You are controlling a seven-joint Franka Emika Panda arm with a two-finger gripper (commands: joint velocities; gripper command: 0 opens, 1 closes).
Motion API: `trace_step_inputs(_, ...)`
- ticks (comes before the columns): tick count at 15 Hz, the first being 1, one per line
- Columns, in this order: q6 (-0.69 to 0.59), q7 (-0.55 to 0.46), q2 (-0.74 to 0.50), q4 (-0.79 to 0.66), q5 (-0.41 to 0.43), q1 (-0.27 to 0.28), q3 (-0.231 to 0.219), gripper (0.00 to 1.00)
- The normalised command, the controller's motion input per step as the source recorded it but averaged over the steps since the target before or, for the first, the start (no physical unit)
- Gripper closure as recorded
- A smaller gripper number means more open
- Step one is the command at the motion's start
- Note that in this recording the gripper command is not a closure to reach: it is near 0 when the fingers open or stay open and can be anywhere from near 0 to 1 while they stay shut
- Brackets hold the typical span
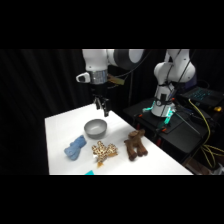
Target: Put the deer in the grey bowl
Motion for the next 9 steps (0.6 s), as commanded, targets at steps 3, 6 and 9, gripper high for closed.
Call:
trace_step_inputs(3, 0.00, 0.02, 0.00, 0.00, 0.013, 0.000, 0.019, 0.00)
trace_step_inputs(6, 0.04, 0.21, -0.16, -0.19, 0.032, 0.055, 0.057, 0.00)
trace_step_inputs(9, 0.16, 0.29, -0.33, -0.43, 0.104, 0.099, 0.090, 0.00)
